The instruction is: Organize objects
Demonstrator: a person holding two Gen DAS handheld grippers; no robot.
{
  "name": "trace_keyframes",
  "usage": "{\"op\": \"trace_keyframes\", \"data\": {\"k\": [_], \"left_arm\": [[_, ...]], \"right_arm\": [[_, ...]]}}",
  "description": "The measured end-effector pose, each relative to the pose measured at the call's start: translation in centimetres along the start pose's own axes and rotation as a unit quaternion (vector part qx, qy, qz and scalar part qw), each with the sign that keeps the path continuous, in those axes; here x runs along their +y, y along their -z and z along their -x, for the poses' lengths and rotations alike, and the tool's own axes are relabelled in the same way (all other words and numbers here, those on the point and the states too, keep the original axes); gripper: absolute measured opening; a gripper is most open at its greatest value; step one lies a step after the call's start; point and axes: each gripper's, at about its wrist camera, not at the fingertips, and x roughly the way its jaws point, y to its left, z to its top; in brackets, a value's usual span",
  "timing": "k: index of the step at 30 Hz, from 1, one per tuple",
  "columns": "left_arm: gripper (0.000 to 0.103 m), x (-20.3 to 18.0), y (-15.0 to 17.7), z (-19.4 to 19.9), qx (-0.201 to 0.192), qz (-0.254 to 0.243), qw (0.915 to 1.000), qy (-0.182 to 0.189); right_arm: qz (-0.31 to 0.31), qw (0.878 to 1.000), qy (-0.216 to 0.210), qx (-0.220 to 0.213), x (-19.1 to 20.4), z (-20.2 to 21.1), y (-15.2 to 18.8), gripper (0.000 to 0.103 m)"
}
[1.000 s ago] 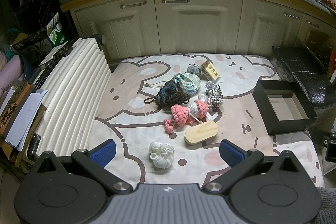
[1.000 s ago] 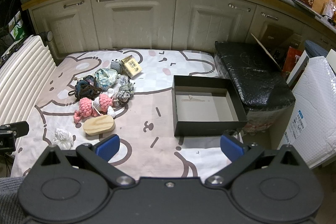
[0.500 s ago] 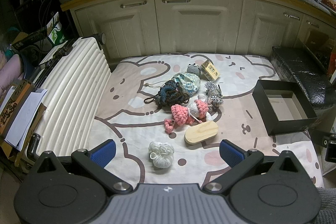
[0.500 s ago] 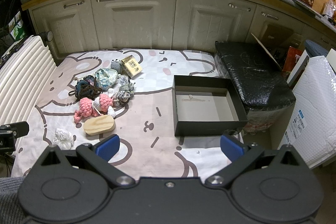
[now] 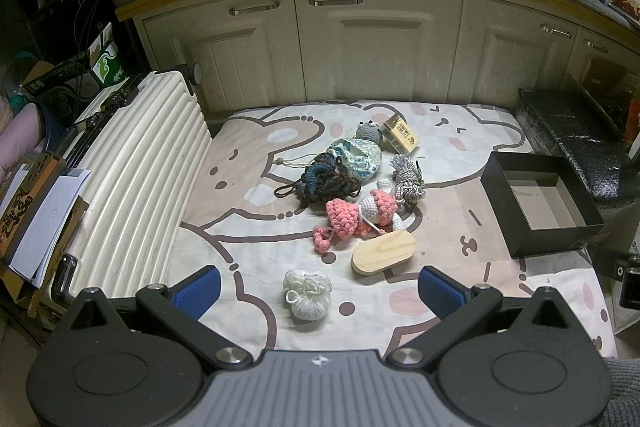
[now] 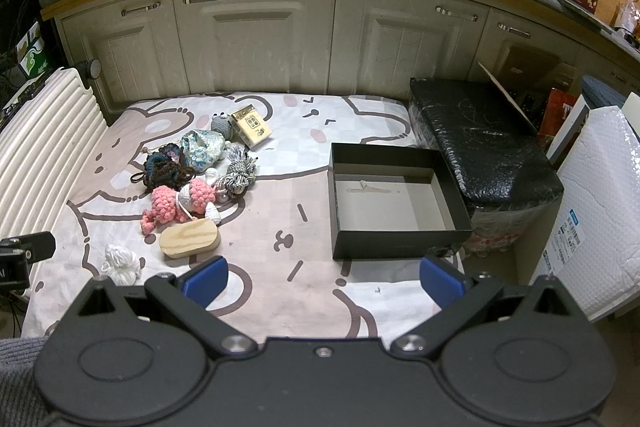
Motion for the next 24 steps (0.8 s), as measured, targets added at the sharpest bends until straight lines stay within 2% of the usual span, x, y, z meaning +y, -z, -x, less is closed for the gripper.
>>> {"op": "trace_keyframes", "data": {"k": [24], "left_arm": [[0.103, -0.12, 0.22, -0.26, 0.001, 0.001, 1.0, 0.0]], "right_arm": [[-0.001, 1.0, -0.001, 0.001, -0.18, 0.0, -0.07, 0.103]]}}
